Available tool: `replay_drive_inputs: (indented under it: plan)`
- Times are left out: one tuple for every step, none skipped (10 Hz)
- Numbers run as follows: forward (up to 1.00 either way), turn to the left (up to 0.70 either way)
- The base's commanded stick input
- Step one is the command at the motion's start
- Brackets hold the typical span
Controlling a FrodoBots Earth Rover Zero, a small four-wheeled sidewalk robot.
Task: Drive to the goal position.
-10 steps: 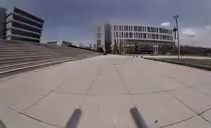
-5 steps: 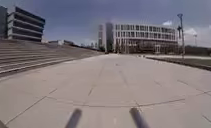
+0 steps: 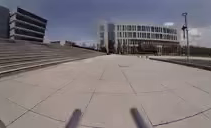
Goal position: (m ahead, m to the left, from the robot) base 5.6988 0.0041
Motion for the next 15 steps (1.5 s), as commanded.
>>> replay_drive_inputs:
  plan:
    - [0.70, -0.31]
    - [0.70, -0.31]
    - [0.70, -0.04]
    - [0.70, 0.00]
    - [0.70, 0.00]
    - [0.70, 0.00]
    - [0.70, 0.00]
    - [0.70, 0.00]
    - [0.70, 0.00]
    - [0.70, 0.00]
    - [0.70, 0.00]
    - [0.70, 0.00]
    - [0.70, 0.00]
    - [0.70, 0.00]
    - [0.70, 0.00]
